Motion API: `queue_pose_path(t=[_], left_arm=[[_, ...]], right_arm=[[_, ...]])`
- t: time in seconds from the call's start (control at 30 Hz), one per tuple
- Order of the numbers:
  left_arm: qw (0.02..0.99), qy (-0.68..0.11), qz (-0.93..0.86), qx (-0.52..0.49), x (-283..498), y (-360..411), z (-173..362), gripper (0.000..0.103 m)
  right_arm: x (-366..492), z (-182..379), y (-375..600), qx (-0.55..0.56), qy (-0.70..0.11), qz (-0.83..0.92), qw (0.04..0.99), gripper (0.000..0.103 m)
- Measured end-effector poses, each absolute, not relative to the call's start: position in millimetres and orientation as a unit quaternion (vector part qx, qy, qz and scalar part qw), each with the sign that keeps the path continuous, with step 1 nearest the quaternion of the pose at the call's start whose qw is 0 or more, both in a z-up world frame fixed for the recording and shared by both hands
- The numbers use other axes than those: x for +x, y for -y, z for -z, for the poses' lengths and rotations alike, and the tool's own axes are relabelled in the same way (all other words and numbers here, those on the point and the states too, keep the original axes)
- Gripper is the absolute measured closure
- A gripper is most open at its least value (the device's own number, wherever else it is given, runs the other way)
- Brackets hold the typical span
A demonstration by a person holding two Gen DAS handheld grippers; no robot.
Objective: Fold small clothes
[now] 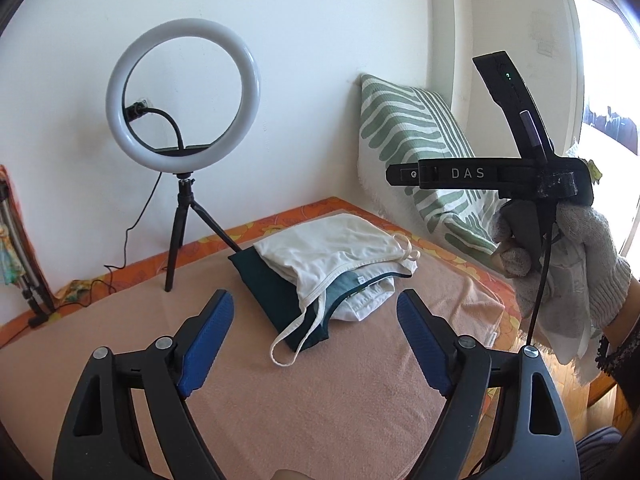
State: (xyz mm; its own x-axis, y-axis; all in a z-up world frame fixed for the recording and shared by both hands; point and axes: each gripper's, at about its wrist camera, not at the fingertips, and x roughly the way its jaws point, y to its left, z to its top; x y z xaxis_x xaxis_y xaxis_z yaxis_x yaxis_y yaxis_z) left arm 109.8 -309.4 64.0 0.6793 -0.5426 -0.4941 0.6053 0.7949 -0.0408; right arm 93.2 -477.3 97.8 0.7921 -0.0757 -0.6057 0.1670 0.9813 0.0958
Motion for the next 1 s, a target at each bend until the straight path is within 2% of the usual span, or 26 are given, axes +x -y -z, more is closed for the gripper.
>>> queue_pose_path(t=[0.43, 0.47, 0.53, 0.57, 0.6, 1.0], left_arm=[[0.918, -0.23, 0.317, 0.057, 56, 261, -60, 0.018], [0.919, -0.228, 0.316, 0.058, 54, 258, -59, 0.016], [0.923, -0.224, 0.308, 0.056, 50, 252, -57, 0.003], [0.924, -0.219, 0.307, 0.055, 47, 249, -56, 0.001], [0.926, -0.215, 0.305, 0.056, 45, 247, -55, 0.001], [0.929, -0.226, 0.288, 0.053, 41, 234, -43, 0.001]], right_arm=[[37, -78, 431, 0.075, -0.308, 0.069, 0.946, 0.009], [34, -76, 427, 0.072, -0.305, 0.071, 0.947, 0.009], [29, -71, 420, 0.07, -0.298, 0.072, 0.949, 0.009], [28, -68, 417, 0.07, -0.297, 0.073, 0.949, 0.007], [26, -66, 416, 0.073, -0.296, 0.073, 0.95, 0.0], [27, -40, 401, 0.075, -0.275, 0.091, 0.954, 0.0]])
